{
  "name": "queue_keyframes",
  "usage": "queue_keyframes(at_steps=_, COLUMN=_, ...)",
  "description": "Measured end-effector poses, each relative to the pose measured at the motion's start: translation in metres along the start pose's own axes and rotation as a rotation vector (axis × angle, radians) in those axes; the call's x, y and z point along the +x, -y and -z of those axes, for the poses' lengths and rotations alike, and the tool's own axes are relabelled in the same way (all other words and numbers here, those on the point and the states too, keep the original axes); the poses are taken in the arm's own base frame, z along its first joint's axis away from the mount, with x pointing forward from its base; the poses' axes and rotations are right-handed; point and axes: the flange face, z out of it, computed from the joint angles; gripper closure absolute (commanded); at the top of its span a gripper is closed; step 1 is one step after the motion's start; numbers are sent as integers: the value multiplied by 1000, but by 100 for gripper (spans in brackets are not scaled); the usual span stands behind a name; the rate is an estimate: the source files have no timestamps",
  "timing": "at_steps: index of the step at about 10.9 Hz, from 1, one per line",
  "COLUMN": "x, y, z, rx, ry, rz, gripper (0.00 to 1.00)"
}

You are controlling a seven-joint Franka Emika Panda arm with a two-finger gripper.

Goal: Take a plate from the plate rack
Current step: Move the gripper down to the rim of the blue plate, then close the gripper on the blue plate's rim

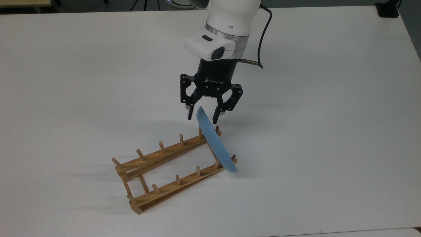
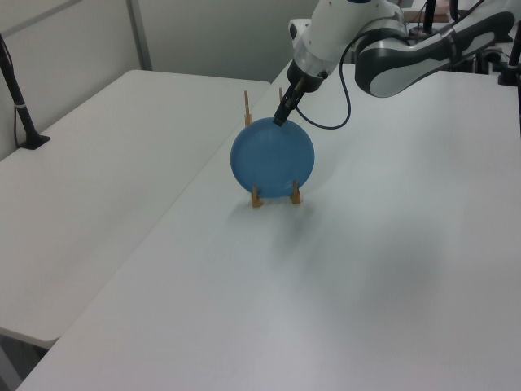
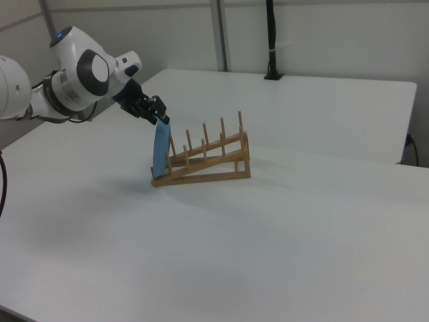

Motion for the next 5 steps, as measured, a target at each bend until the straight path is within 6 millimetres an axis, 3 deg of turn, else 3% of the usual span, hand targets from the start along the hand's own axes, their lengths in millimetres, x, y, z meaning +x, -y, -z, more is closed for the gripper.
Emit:
queue_keyframes(at_steps=1, x=0, y=4, z=1, rx=4, ry=-1, rz=5, gripper=81)
queue_keyframes(at_steps=5, x=-4, y=14, z=-4, rx=-18, ry=-8, rz=56, gripper=86)
